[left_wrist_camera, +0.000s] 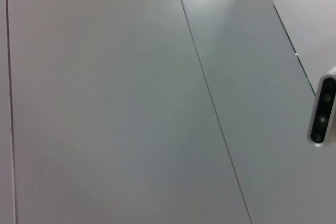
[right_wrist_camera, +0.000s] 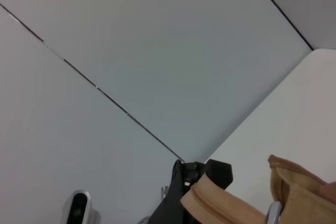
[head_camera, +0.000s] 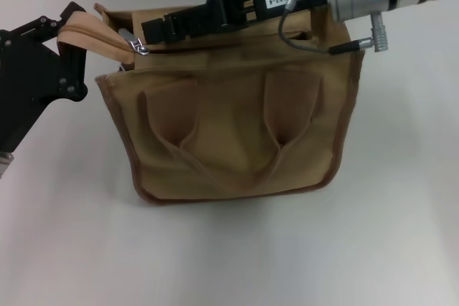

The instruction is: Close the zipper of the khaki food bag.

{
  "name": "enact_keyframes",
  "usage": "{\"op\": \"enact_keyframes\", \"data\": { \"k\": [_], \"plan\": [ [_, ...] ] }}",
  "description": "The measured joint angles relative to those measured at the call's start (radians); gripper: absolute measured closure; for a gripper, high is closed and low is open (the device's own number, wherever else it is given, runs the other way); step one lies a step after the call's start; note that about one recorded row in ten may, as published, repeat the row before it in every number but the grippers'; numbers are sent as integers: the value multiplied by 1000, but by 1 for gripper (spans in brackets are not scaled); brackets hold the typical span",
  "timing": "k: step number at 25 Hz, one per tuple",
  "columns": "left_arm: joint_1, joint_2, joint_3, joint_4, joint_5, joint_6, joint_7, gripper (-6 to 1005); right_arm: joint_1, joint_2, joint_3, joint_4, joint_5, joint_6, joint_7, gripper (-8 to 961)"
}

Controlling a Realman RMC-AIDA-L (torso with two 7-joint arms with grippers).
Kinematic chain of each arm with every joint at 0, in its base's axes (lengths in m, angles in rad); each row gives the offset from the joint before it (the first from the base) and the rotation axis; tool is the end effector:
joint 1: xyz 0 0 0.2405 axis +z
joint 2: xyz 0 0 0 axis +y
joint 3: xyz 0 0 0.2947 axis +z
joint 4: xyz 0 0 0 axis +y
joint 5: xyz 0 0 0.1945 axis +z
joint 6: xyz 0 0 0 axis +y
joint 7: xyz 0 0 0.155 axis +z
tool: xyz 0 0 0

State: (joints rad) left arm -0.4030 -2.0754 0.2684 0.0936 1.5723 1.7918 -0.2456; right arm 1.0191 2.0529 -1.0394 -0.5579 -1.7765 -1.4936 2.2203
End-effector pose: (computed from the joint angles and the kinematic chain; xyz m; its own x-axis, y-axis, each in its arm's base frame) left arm -0.2958 0.2889 -0.0019 0.6218 -0.4432 0.6457 0.4109 -0.5173 -0.7507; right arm 0.0786 0.4096 -0.0636 0.6356 -0.7066 -0.3110 -0.6166 -0.7071 0.3463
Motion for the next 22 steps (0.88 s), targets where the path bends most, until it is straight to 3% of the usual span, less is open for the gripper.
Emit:
{"op": "enact_keyframes", "data": {
  "k": [11, 22],
  "plan": [
    [-7, 0, 6, -3, 1, 61, 0, 973, 28, 23, -13, 5, -9, 51, 30, 363],
    [-22, -2, 9, -17, 9, 112, 17, 971, 38, 27, -17, 13, -12, 81, 30, 366]
  ]
}}
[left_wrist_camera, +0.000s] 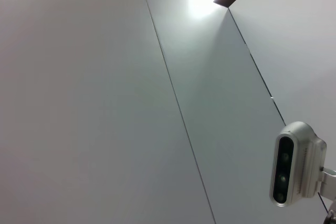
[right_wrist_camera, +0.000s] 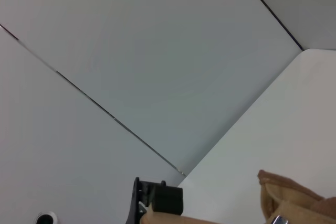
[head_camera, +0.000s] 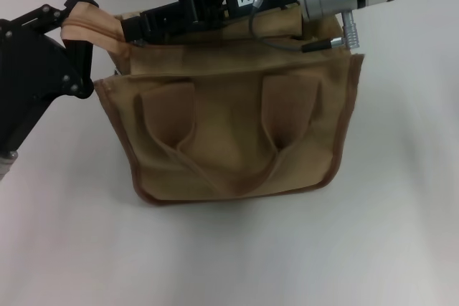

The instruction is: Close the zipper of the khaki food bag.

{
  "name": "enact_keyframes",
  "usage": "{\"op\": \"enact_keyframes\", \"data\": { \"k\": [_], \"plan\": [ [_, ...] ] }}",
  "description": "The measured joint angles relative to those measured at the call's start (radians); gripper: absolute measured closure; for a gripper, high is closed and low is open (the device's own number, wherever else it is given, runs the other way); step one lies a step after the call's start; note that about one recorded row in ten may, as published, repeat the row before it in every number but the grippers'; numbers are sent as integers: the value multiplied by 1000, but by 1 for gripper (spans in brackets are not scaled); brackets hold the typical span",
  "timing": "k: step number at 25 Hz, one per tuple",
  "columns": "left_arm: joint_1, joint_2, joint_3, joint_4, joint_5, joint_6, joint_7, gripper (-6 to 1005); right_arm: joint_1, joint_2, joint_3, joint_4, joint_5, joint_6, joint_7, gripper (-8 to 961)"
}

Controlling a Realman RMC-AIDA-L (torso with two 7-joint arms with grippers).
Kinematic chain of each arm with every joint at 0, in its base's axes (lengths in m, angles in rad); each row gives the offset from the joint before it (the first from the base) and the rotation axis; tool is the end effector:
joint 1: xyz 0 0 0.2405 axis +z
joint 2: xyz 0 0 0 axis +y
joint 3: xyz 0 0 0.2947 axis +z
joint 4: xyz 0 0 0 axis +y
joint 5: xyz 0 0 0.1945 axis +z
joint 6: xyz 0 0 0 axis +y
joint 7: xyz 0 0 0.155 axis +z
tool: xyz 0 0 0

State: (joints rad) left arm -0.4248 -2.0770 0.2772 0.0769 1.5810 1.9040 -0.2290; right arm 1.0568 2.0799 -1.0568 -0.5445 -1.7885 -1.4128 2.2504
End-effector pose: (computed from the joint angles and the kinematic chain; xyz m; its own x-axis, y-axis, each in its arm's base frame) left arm -0.2764 0.2825 0.0010 0.5321 -0.5268 0.6628 0.3753 -0.5550 -0.7424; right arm 0.0646 0.4145 -0.0798 0.6249 -0.7171 -0.3088 -0.6421 -0.6970 0.3192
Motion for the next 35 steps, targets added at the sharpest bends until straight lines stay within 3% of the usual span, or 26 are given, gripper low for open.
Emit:
{"op": "enact_keyframes", "data": {
  "k": [2, 12, 21, 26, 35],
  "plan": [
    [-2, 0, 2, -2, 0, -1, 5, 971, 0, 1, 0, 0, 0, 5, 0, 367],
    [-3, 0, 2, -2, 1, -4, 6, 970, 2, 4, 4, 1, 9, 10, 0, 598],
    [-3, 0, 2, -11, 0, -3, 7, 969, 12, 5, 1, 26, 10, 25, 2, 606],
    [-3, 0, 2, -11, 0, -3, 7, 968, 12, 5, 1, 29, 11, 31, 12, 730],
    [-3, 0, 2, -11, 0, -9, 7, 967, 19, 5, -19, 29, 11, 19, 39, 728]
  ]
}}
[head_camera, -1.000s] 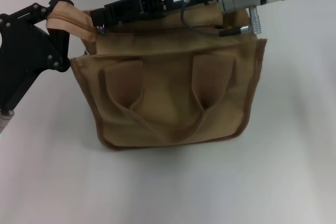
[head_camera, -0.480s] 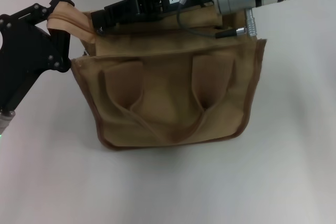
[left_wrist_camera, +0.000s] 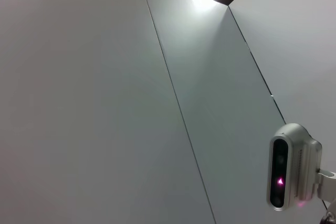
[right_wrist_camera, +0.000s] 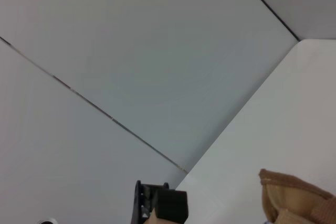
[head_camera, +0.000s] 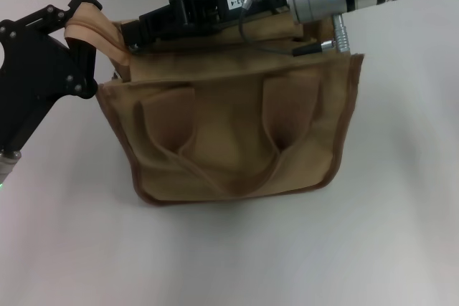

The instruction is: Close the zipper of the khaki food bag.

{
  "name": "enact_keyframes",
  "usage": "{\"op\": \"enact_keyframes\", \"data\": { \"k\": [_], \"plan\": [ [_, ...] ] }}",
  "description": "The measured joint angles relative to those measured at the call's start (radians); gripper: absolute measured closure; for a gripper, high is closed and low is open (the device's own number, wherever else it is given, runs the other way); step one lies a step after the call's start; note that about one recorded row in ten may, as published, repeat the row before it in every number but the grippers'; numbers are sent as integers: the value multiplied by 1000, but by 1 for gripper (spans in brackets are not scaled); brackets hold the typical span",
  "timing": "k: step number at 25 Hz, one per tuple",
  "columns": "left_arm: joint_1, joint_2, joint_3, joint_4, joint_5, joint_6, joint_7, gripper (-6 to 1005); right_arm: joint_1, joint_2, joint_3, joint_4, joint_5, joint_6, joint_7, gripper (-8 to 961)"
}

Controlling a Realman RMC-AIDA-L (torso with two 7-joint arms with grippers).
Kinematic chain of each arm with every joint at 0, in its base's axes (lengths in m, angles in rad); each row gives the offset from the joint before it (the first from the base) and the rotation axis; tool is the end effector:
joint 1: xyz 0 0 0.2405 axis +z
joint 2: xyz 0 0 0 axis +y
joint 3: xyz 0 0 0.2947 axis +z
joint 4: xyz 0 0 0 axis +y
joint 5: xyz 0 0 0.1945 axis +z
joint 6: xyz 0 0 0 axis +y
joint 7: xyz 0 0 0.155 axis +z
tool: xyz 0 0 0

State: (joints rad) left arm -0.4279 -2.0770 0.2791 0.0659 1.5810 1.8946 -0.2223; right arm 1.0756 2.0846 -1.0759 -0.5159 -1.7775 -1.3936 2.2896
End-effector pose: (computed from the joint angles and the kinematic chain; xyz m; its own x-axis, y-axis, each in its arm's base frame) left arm -0.2759 0.2835 -0.0013 0.5353 -0.5205 0.6652 0.3787 -0.5560 -0.7399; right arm 0.0606 0.4136 -0.0872 0.5983 -0.7501 -0.2818 -0.6716 -0.6612 0.3342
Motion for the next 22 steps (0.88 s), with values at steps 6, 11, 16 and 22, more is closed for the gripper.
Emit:
{"op": "enact_keyframes", "data": {
  "k": [6, 11, 16, 22],
  "plan": [
    [0, 0, 0, 0, 0, -5, 0, 967, -1, 0, 2, -7, 5, -11, 11, 728],
    [0, 0, 0, 0, 0, -5, 0, 966, -7, 0, -1, -10, 24, -13, 11, 728],
    [1, 0, 0, 0, -1, 0, 0, 965, -2, 0, -7, -3, 20, -8, 11, 728],
    [0, 0, -1, 0, -2, 0, 0, 965, -10, -1, -13, -11, 19, -7, -3, 727]
  ]
}}
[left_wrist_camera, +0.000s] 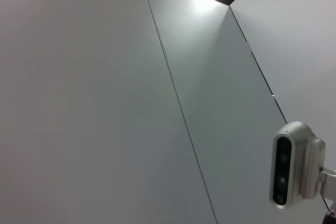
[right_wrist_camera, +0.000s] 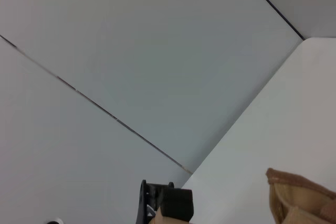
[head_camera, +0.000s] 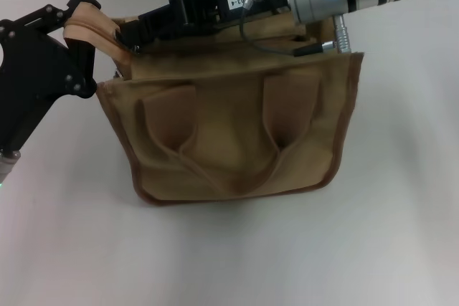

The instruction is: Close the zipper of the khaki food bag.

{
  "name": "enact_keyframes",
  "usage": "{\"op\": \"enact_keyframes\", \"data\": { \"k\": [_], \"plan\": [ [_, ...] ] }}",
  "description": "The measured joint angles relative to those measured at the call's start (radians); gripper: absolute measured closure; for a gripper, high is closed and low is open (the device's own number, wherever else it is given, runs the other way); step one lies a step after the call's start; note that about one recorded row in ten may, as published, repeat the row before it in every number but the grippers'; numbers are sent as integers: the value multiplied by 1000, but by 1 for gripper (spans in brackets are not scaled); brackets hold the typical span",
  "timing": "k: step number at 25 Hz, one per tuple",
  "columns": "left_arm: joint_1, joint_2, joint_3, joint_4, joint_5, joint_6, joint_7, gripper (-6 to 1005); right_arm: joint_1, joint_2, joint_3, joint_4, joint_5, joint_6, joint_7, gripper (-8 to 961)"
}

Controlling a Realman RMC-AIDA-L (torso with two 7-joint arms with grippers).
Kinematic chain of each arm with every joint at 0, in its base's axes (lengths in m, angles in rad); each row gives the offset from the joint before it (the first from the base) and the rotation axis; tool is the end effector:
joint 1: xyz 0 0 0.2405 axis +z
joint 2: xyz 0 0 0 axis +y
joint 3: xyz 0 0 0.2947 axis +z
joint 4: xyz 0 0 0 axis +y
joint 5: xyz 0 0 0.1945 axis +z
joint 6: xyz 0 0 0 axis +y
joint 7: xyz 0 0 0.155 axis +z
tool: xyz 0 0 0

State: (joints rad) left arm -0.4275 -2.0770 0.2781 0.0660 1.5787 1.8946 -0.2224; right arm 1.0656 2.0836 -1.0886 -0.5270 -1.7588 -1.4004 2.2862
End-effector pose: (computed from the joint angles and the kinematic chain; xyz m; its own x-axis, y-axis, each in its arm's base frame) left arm -0.2761 0.2836 -0.0009 0.5355 -0.5213 0.6644 0.3807 -0.5533 -0.7409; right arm 0.0609 0.4120 -0.0857 0.6002 -0.7466 -0.2870 -0.6636 -0.6651 0.3423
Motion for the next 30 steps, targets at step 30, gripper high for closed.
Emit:
{"op": "enact_keyframes", "data": {
  "k": [30],
  "plan": [
    [-24, 2, -14, 1, -7, -3, -1, 961, -64, -35, -17, -84, 12, -100, 113, 727]
  ]
}}
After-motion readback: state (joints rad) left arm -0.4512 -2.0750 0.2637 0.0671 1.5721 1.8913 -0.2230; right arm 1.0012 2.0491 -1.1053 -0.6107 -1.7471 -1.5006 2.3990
